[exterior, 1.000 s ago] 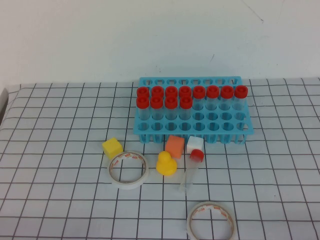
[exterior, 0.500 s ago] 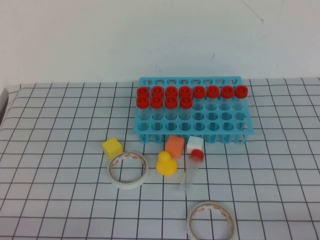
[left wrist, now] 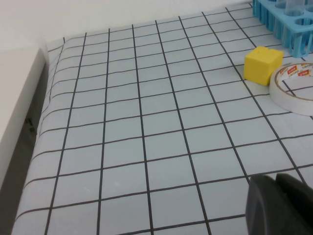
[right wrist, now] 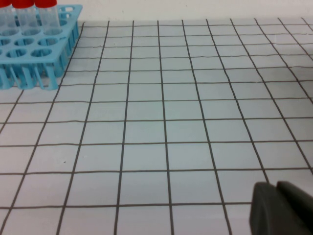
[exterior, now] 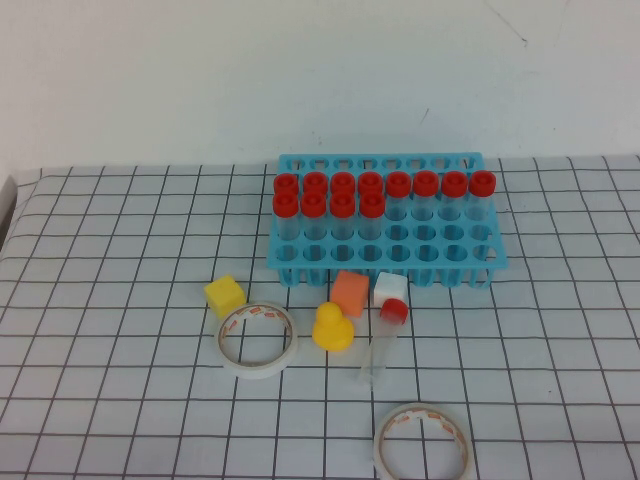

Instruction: Place the test tubes

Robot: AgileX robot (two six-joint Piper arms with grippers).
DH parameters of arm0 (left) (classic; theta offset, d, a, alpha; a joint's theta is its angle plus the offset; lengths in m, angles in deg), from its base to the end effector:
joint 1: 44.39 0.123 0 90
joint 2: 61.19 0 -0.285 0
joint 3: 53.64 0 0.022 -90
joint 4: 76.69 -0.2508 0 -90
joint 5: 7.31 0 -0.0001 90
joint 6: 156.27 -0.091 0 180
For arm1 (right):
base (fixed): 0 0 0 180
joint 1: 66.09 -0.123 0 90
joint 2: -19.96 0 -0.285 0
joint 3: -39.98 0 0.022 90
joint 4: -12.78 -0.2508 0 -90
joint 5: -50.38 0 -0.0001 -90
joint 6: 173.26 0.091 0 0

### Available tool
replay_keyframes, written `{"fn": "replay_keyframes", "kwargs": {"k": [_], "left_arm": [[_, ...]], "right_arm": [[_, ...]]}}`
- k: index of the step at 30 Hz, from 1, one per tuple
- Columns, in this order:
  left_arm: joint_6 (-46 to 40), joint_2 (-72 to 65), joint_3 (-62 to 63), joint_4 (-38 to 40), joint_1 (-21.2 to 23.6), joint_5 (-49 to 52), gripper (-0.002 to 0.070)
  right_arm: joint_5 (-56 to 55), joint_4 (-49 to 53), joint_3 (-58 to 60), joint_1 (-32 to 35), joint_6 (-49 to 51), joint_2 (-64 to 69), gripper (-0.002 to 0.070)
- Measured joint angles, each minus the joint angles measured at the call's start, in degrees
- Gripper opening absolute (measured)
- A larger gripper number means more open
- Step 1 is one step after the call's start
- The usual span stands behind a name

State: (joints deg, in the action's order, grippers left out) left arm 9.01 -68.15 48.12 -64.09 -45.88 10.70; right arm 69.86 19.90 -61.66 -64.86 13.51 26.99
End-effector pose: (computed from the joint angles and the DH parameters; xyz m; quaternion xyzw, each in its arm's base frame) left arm 0.0535 -0.0076 0.1802 0.0497 0.7798 -0.0197 0.6237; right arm 0.0532 -0.0049 0.1768 0.0215 0.7916 -0.0226 0.6103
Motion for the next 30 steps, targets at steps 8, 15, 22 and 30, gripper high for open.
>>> {"fn": "replay_keyframes", "kwargs": {"k": [8,15,22,30], "left_arm": [[0.00,0.00,0.00,-1.14,0.00,0.00,-0.0001],[15.46,0.00,-0.11,34.17,0.00,-6.65,-0.0001],[17.41,0.00,-0.11,56.07,0.00,-15.64,-0.0001],[7.48,-0.59,1.19,54.15,0.00,-7.87,-0.0001]], "right_arm": [[0.00,-0.39,0.00,0.00,0.65,0.00,-0.0001],[0.02,-8.75,0.00,0.00,1.31,0.00,-0.0001],[0.35,-21.52,0.00,0.00,1.68,0.00,-0.0001],[0.70,-39.05,0.34,0.00,1.77,0.00,-0.0001]]}}
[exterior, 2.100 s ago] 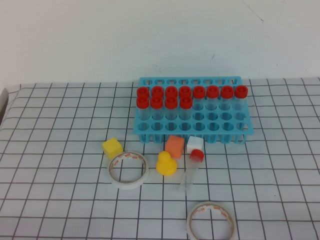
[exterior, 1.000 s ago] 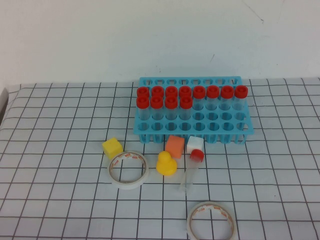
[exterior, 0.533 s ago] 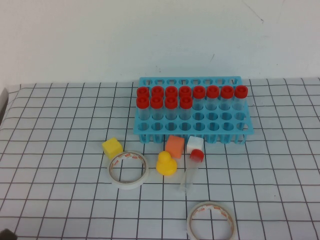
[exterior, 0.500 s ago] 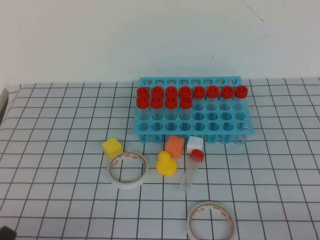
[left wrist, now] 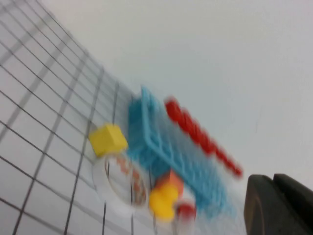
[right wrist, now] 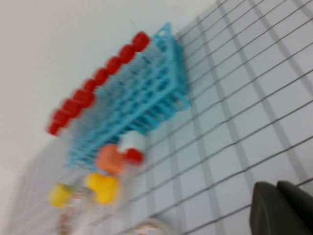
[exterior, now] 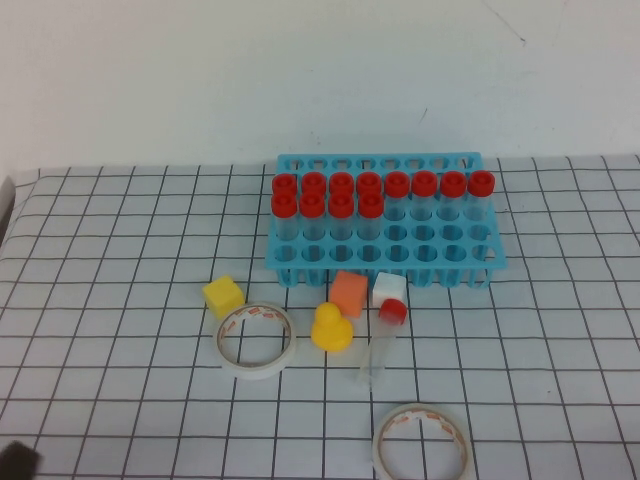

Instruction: Place the test tubes

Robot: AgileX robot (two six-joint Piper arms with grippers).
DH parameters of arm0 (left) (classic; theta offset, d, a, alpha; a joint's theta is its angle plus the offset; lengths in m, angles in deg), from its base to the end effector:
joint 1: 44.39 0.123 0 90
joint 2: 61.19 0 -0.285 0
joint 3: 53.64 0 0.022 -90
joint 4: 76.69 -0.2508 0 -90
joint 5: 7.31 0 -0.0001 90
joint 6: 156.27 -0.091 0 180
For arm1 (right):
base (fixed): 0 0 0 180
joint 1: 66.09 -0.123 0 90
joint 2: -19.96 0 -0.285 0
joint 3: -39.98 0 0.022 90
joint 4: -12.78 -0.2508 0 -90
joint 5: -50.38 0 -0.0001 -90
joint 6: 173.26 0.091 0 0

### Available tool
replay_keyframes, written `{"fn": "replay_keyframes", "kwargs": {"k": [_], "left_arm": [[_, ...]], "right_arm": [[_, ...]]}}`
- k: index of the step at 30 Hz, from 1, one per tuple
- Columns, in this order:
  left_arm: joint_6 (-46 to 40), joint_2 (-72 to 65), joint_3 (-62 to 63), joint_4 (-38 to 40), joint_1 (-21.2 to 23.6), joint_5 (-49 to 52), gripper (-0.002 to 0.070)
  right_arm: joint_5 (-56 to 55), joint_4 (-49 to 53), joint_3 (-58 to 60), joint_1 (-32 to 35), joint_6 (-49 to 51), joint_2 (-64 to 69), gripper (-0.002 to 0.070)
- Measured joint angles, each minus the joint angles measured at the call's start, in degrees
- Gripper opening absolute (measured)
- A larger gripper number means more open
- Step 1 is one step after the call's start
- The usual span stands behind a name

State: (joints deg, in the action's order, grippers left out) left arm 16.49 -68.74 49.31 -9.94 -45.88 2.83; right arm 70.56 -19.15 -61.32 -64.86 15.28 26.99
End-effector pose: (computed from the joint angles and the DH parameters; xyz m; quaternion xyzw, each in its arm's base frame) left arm 0.0544 -0.0162 0.2080 -0.2851 0.6380 -0.4091 0.5868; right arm 0.0531 0.0155 0.1782 0.2137 0.7519 0.2677 0.5633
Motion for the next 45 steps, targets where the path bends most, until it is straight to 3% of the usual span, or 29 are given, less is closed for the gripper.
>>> {"fn": "replay_keyframes", "kwargs": {"k": [4,11,16,21,28,32,36,40,42,45], "left_arm": [[-11.37,-11.05,11.77,-10.96,0.00,15.39,-0.0001],[-29.81,-35.45,33.43,-21.11,0.00,36.23,-0.0001],[-34.43,-51.07,46.15,-27.38,0.00,43.16,-0.0001],[-31.92,-61.99,54.03,-36.99,-7.06,43.42,-0.0001],[-18.53,-74.37,63.21,-53.72,-25.78,41.82,-0.0001],[-13.04,-81.66,68.27,-61.49,-33.64,42.20,-0.0001],[-9.52,-88.88,73.05,-65.63,-37.77,42.73,-0.0001],[-6.88,-95.60,77.72,-67.44,-39.00,43.18,0.0008],[-6.14,-98.76,80.10,-67.72,-39.00,44.04,0.0055],[-5.57,-103.93,84.11,-67.70,-39.00,45.67,0.0195]], "right_arm": [[-0.10,-14.20,0.00,0.00,0.00,0.00,-0.0001],[-0.96,-16.42,0.00,0.00,-3.42,0.00,-0.0001],[-1.19,-16.42,0.00,0.00,-5.44,0.00,-0.0001],[-0.20,-16.42,0.00,0.00,-9.67,0.00,-0.0001],[0.43,-16.42,0.02,0.00,-11.18,0.00,-0.0001],[0.43,-16.42,0.02,0.00,-11.29,0.00,-0.0001],[1.11,-16.42,0.02,0.00,-11.51,0.00,-0.0001],[1.86,-16.42,0.02,0.00,-11.63,0.00,-0.0001],[2.00,-16.42,0.02,0.00,-12.00,0.00,-0.0001],[2.10,-16.42,0.02,0.00,-12.54,0.00,-0.0001]]}}
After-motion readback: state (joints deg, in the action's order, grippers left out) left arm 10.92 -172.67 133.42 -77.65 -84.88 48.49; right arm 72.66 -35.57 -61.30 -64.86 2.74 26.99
